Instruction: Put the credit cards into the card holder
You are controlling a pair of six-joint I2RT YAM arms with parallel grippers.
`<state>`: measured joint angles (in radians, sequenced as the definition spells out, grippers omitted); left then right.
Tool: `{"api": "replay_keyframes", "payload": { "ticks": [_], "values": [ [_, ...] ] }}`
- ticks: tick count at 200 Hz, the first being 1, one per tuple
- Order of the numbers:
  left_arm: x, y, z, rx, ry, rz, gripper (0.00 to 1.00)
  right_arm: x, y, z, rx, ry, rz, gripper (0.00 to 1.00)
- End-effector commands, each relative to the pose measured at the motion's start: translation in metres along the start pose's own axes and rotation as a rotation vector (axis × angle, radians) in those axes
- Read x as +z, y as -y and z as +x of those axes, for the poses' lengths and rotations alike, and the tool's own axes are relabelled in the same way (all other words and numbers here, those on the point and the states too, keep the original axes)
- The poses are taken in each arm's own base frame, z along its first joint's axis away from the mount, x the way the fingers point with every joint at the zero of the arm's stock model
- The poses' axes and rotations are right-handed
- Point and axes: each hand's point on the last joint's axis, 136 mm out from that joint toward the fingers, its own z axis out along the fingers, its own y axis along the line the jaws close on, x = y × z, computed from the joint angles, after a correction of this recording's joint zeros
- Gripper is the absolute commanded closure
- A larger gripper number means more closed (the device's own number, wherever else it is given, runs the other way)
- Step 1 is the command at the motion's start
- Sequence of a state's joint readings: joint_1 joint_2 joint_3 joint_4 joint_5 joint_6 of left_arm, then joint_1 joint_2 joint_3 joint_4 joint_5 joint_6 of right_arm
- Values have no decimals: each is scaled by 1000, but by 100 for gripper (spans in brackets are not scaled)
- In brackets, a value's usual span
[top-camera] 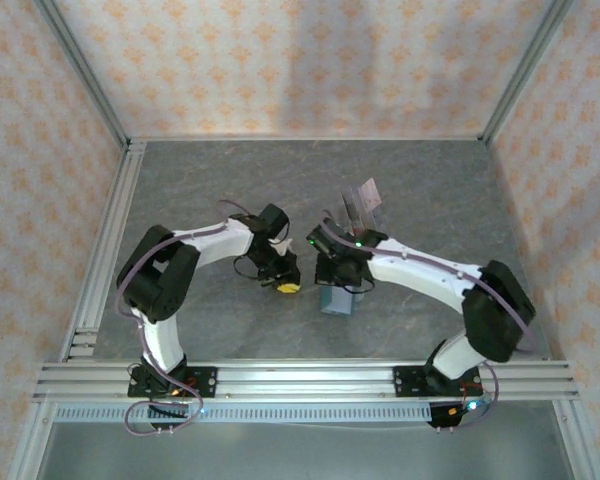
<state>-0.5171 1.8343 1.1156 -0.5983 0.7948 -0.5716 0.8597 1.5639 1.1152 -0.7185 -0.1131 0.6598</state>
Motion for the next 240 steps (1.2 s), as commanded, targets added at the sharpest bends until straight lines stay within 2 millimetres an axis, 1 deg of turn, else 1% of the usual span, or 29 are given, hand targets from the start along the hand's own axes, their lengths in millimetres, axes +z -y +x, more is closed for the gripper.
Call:
{"api": "replay_keyframes", "payload": {
  "ticks": [1, 27, 50, 63, 72, 97, 122, 145, 161, 182, 207, 226, 240],
  "values": [
    [-13, -18, 1, -17, 26, -33, 88, 5, 20, 10, -139, -45, 254, 100],
    [-28, -38, 1, -74, 54, -88, 88, 20, 0, 13, -215, -83, 354, 100],
    [-41, -56, 4, -122, 80, -153, 87, 29, -14, 11, -238, -97, 388, 100],
    [-49, -63, 6, -150, 97, -169, 86, 31, -20, 9, -239, -101, 387, 94],
    [-53, -67, 8, -168, 102, -178, 86, 33, -25, 9, -240, -108, 377, 88],
    [-61, -73, 16, -193, 102, -203, 86, 40, -45, 13, -224, -131, 280, 75],
    [-69, -76, 20, -195, 117, -213, 85, 47, -69, 23, -193, -167, 130, 67],
    [-72, -76, 24, -197, 117, -211, 85, 51, -85, 31, -161, -194, 0, 60],
    [-74, -77, 26, -198, 119, -213, 84, 52, -91, 35, -148, -208, -51, 55],
    [-76, -77, 27, -201, 124, -209, 84, 57, -92, 40, -127, -226, -99, 49],
    [-79, -76, 29, -202, 126, -204, 83, 58, -100, 44, -90, -234, -200, 41],
    [-81, -73, 29, -198, 131, -193, 83, 63, -96, 46, -58, -245, -228, 39],
    [-82, -71, 30, -194, 130, -187, 81, 67, -94, 47, -25, -249, -262, 35]
  ]
}}
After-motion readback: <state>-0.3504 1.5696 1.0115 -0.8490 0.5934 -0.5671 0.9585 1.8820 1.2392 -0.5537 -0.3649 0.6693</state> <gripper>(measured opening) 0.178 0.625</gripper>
